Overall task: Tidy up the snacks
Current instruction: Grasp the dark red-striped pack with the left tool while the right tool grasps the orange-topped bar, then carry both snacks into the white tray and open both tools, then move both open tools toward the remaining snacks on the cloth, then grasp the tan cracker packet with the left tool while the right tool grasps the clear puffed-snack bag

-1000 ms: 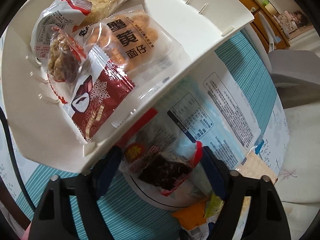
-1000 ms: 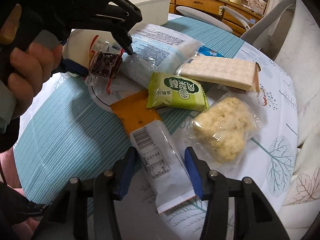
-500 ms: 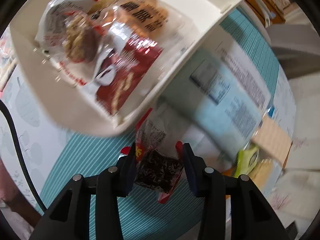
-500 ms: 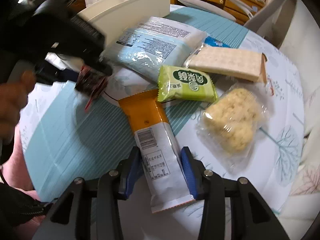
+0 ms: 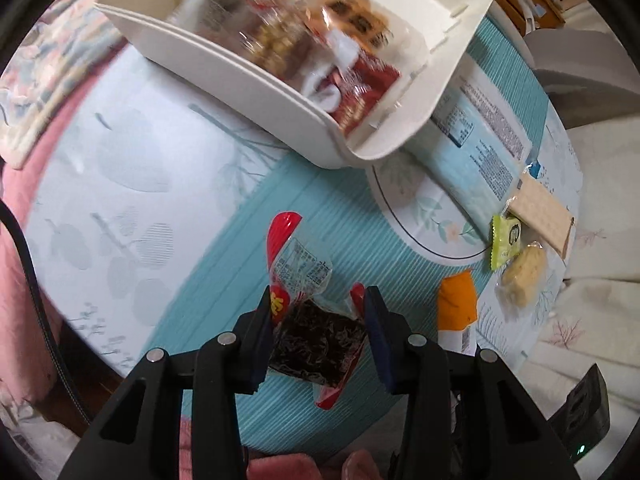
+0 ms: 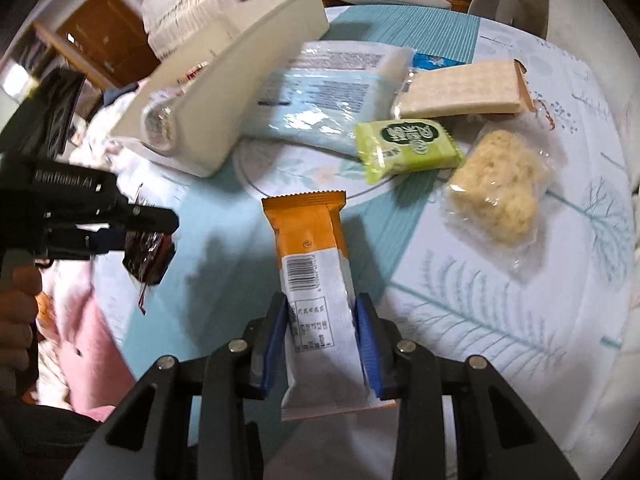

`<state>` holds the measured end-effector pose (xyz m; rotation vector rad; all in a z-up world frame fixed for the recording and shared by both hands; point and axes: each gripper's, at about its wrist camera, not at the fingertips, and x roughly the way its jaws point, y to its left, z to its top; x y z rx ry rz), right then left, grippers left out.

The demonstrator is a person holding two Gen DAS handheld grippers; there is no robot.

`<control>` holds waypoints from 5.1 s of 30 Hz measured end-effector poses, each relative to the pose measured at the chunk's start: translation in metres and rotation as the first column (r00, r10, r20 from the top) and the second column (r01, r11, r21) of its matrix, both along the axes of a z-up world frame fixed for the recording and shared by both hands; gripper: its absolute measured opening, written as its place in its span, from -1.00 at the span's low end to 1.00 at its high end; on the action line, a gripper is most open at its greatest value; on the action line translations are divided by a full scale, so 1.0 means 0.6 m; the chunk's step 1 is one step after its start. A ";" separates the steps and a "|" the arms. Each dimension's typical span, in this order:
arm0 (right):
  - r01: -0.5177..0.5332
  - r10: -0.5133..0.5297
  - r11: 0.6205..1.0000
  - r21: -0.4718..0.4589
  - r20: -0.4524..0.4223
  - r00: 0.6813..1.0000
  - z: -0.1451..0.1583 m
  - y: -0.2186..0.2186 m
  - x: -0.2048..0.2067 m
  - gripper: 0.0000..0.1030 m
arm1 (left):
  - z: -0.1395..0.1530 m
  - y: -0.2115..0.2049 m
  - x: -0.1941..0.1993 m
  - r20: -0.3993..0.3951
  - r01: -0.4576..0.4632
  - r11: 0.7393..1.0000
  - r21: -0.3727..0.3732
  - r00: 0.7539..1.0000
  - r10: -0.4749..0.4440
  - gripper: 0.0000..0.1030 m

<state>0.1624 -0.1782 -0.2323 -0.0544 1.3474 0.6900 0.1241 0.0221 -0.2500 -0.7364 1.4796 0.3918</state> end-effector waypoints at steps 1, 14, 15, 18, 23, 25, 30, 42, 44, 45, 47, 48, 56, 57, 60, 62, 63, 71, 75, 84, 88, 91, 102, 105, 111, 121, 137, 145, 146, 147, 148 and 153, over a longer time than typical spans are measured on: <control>0.015 -0.014 1.000 0.021 -0.016 1.000 0.004 0.001 0.000 -0.33 | 0.015 0.005 -0.005 0.013 0.013 1.000 0.006 1.000 -0.013 -0.21; 0.166 -0.191 0.957 0.238 0.085 0.978 0.100 0.069 -0.039 -0.33 | 0.167 0.080 -0.020 0.186 0.256 0.960 0.115 0.944 -0.274 -0.21; 0.176 -0.204 0.953 0.248 0.090 0.975 0.103 0.074 -0.039 -0.33 | 0.176 0.089 -0.019 0.197 0.274 0.954 0.120 0.935 -0.293 -0.21; 0.220 -0.261 0.928 0.301 0.102 0.960 0.116 0.094 -0.046 -0.33 | 0.195 0.114 -0.010 0.214 0.327 0.934 0.144 0.911 -0.352 -0.21; 0.277 -0.335 0.894 0.352 0.116 0.935 0.135 0.130 -0.049 -0.33 | 0.217 0.153 0.020 0.258 0.380 0.905 0.189 0.871 -0.419 -0.21; 0.291 -0.356 0.886 0.361 0.128 0.926 0.139 0.148 -0.045 -0.33 | 0.224 0.170 0.033 0.275 0.400 0.895 0.198 0.853 -0.443 -0.21; 0.318 -0.401 0.868 0.383 0.162 0.901 0.153 0.198 -0.034 -0.33 | 0.234 0.215 0.069 0.306 0.443 0.864 0.237 0.810 -0.500 -0.21; 0.353 -0.448 0.859 0.370 0.212 0.868 0.153 0.311 0.004 -0.25 | 0.215 0.298 0.129 0.314 0.506 0.813 0.287 0.752 -0.579 -0.05; 0.369 -0.450 0.868 0.333 0.210 0.868 0.149 0.324 0.008 -0.22 | 0.213 0.302 0.132 0.301 0.513 0.806 0.296 0.751 -0.588 0.34; 0.373 -0.449 0.869 0.326 0.203 0.870 0.147 0.327 0.009 -0.15 | 0.212 0.306 0.132 0.305 0.516 0.806 0.288 0.749 -0.588 0.36; 0.390 -0.460 0.866 0.312 0.193 0.867 0.145 0.328 0.010 -0.02 | 0.213 0.310 0.131 0.312 0.524 0.806 0.276 0.744 -0.590 0.36; 0.399 -0.468 0.863 0.309 0.192 0.863 0.145 0.326 0.008 0.04 | 0.213 0.312 0.131 0.314 0.529 0.805 0.269 0.742 -0.593 0.37; 0.485 -0.542 0.826 0.288 0.171 0.823 0.148 0.280 -0.012 0.23 | 0.221 0.294 0.127 0.317 0.580 0.776 0.250 0.708 -0.631 0.46; 0.499 -0.555 0.819 0.284 0.168 0.815 0.148 0.270 -0.015 0.30 | 0.223 0.290 0.128 0.318 0.586 0.771 0.251 0.702 -0.637 0.46; 0.532 -0.582 0.802 0.272 0.157 0.797 0.147 0.246 -0.024 0.32 | 0.230 0.269 0.130 0.326 0.609 0.753 0.247 0.680 -0.657 0.46; 0.553 -0.600 0.791 0.261 0.150 0.786 0.148 0.227 -0.031 0.32 | 0.235 0.253 0.132 0.331 0.625 0.741 0.247 0.664 -0.671 0.47; 0.561 -0.606 0.787 0.258 0.149 0.782 0.148 0.219 -0.034 0.32 | 0.238 0.242 0.133 0.337 0.636 0.731 0.247 0.651 -0.680 0.47; 0.627 -0.660 0.748 0.215 0.152 0.735 0.155 0.137 -0.059 0.40 | 0.262 0.140 0.146 0.376 0.739 0.620 0.264 0.513 -0.772 0.47; 0.664 -0.690 0.723 0.190 0.165 0.704 0.157 0.088 -0.061 0.45 | 0.267 0.087 0.163 0.381 0.781 0.565 0.265 0.454 -0.806 0.47; 0.733 -0.745 0.666 0.138 0.187 0.641 0.137 -0.007 -0.035 0.56 | 0.255 -0.062 0.217 0.320 0.870 0.387 0.305 0.290 -0.902 0.47; 0.740 -0.741 0.665 0.096 0.208 0.639 0.117 -0.037 -0.012 0.56 | 0.236 -0.122 0.242 0.286 0.898 0.306 0.318 0.217 -0.933 0.47; 0.730 -0.722 0.681 0.058 0.218 0.656 0.096 -0.053 0.004 0.56 | 0.210 -0.168 0.265 0.257 0.914 0.261 0.310 0.183 -0.949 0.47; 0.621 -0.578 0.781 -0.063 0.303 0.758 0.035 -0.070 0.053 0.56 | 0.087 -0.290 0.317 0.129 0.952 0.144 0.271 0.112 -0.985 0.47; 0.589 -0.535 0.805 -0.075 0.340 0.774 0.024 -0.064 0.062 0.56 | 0.056 -0.319 0.326 0.086 0.956 0.114 0.269 0.094 -0.992 0.47; 0.546 -0.498 0.835 -0.072 0.324 0.804 -0.002 -0.066 0.079 0.56 | 0.012 -0.361 0.337 0.024 0.958 0.064 0.280 0.059 -0.998 0.47; 0.512 -0.475 0.857 -0.060 0.294 0.830 -0.028 -0.077 0.098 0.33 | -0.031 -0.385 0.356 -0.015 0.966 0.038 0.256 0.044 -0.999 0.34; 0.477 -0.450 0.876 -0.066 0.244 0.859 -0.020 -0.091 0.107 0.24 | -0.015 -0.395 0.336 -0.048 0.955 0.035 0.293 0.052 -0.998 -0.05; 0.483 -0.463 0.875 -0.044 0.221 0.858 -0.007 -0.102 0.099 0.23 | 0.025 -0.380 0.333 -0.008 0.943 0.092 0.318 0.100 -0.995 -0.40; 0.483 -0.463 0.875 -0.042 0.220 0.858 -0.004 -0.101 0.099 0.23 | 0.030 -0.376 0.333 0.001 0.941 0.101 0.322 0.106 -0.994 -0.44; 0.482 -0.463 0.875 -0.041 0.221 0.859 -0.001 -0.101 0.097 0.23 | 0.034 -0.370 0.333 0.007 0.939 0.106 0.328 0.110 -0.994 -0.47; 0.481 -0.462 0.876 -0.040 0.223 0.859 0.000 -0.100 0.093 0.23 | 0.039 -0.366 0.332 0.013 0.935 0.111 0.337 0.113 -0.993 -0.53; 0.473 -0.453 0.880 -0.034 0.233 0.860 0.009 -0.092 0.080 0.23 | 0.064 -0.339 0.334 0.051 0.921 0.156 0.357 0.147 -0.988 -0.66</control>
